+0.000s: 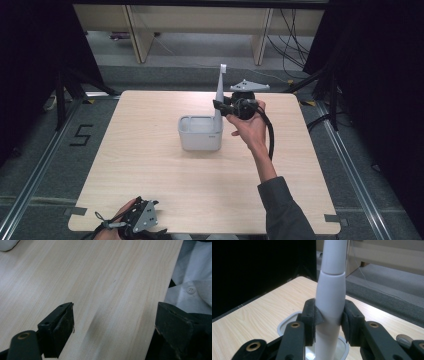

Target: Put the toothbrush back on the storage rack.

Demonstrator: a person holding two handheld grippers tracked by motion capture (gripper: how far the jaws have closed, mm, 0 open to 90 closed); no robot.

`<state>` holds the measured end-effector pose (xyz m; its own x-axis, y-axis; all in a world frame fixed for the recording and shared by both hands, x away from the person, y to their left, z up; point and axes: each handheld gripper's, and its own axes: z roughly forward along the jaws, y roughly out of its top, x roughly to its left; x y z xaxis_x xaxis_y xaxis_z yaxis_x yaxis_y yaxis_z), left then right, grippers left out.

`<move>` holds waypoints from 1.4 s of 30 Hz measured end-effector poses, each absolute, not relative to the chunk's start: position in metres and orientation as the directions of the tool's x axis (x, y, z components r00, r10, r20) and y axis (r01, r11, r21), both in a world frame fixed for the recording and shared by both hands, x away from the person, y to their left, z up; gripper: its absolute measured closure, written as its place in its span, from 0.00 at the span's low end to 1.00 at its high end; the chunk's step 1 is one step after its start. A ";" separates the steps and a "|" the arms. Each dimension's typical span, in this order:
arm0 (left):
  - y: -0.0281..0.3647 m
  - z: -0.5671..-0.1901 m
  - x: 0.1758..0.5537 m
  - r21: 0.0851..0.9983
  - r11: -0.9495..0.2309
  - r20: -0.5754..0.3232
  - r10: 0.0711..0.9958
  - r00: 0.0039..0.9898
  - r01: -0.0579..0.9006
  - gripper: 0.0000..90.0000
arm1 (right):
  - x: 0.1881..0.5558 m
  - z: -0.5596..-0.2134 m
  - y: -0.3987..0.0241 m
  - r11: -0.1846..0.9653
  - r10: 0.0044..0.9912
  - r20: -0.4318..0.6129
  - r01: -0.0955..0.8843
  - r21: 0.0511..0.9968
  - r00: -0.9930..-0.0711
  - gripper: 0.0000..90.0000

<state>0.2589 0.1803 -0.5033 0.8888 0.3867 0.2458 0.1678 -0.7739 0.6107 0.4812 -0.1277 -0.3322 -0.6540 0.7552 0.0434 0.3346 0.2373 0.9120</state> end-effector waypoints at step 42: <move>0.180 -0.503 0.259 0.610 -0.775 0.246 0.385 0.890 0.166 0.17 | 0.501 -0.382 -0.116 0.292 0.790 0.025 0.412 0.863 -0.612 0.74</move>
